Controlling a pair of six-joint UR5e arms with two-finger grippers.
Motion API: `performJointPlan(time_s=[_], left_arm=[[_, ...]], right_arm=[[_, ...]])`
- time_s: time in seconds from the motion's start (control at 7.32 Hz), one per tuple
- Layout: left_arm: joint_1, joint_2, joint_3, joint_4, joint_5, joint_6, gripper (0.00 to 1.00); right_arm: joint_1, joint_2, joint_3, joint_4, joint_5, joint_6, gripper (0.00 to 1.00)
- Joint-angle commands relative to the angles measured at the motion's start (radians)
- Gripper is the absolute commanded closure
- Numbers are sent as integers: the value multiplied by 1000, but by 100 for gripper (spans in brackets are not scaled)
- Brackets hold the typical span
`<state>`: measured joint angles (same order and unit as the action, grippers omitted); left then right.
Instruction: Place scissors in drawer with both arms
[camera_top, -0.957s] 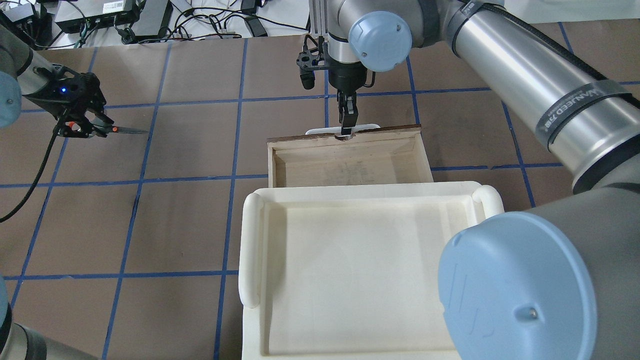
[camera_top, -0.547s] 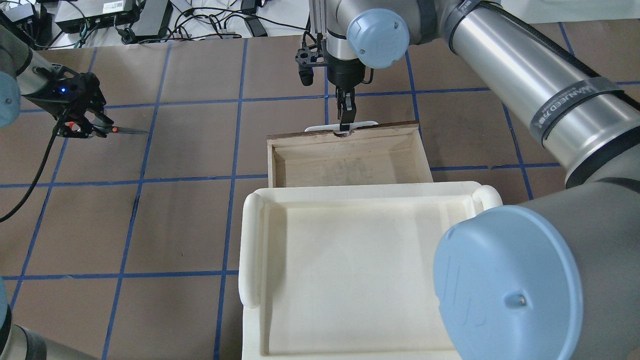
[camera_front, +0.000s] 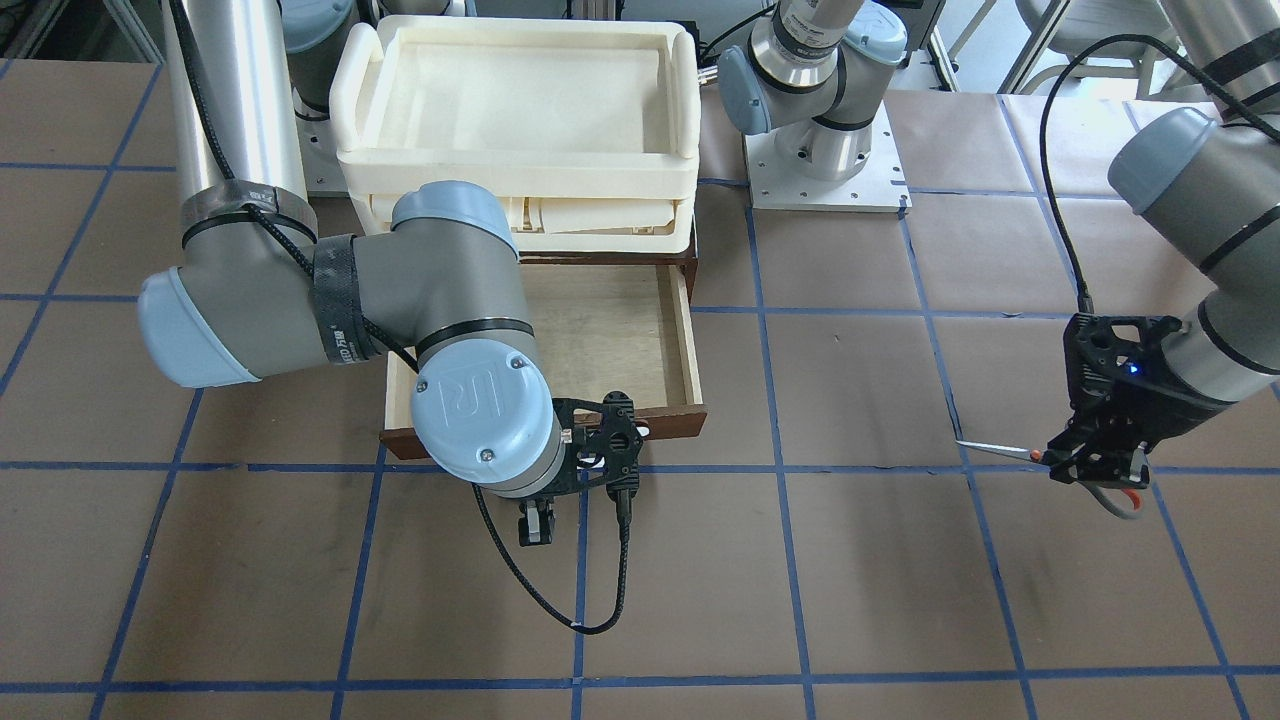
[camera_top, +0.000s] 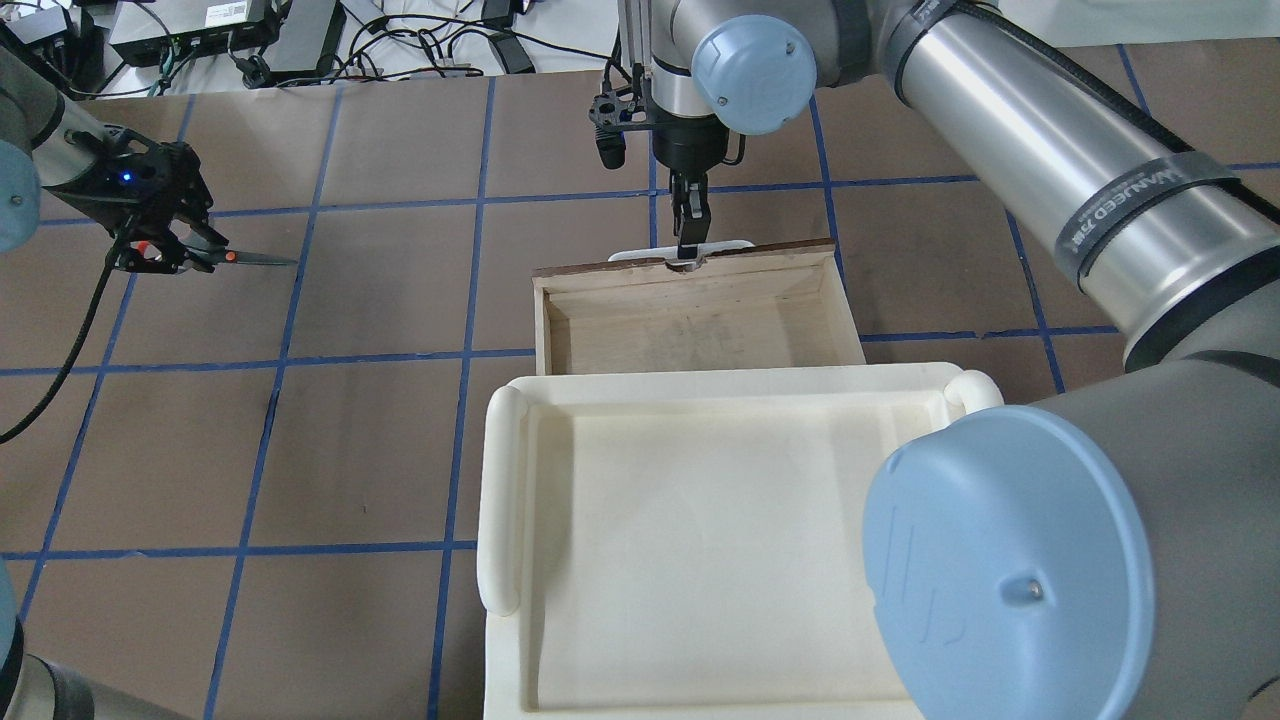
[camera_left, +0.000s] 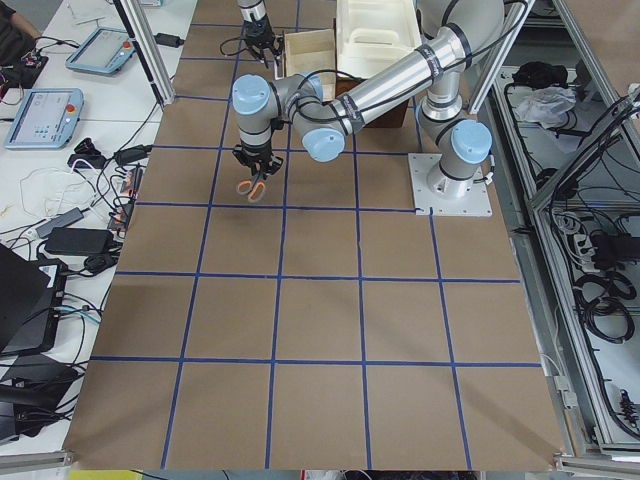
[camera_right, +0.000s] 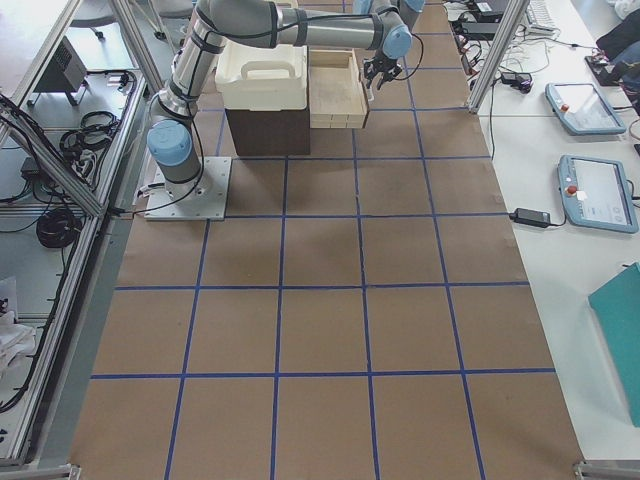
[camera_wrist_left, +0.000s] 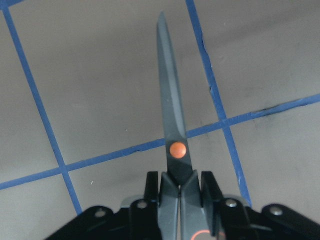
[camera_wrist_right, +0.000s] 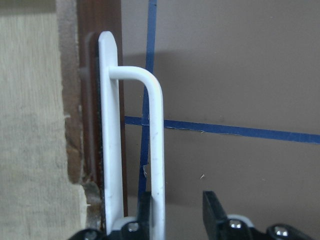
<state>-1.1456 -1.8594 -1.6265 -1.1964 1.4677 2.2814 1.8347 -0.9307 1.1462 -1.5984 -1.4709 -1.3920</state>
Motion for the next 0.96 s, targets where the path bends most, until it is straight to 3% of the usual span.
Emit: performJointPlan(time_s=[0.0, 0.27, 0.41, 0.55, 0.82], left_arm=[[-40, 35, 17, -70, 0, -51, 100], [-112, 66, 59, -145, 6, -190, 100], [-168, 87, 60, -216, 14, -271, 100], [-202, 103, 60, -224, 16, -311, 100], [-226, 95, 57, -232, 20, -370, 100]], right_arm=[[0, 3, -2, -18, 1, -2, 53], [-2, 3, -2, -18, 1, -4, 52], [-5, 1, -2, -18, 33, 1, 19], [-26, -19, -2, -17, 58, 16, 0], [-86, -142, 1, -12, 43, 112, 0]])
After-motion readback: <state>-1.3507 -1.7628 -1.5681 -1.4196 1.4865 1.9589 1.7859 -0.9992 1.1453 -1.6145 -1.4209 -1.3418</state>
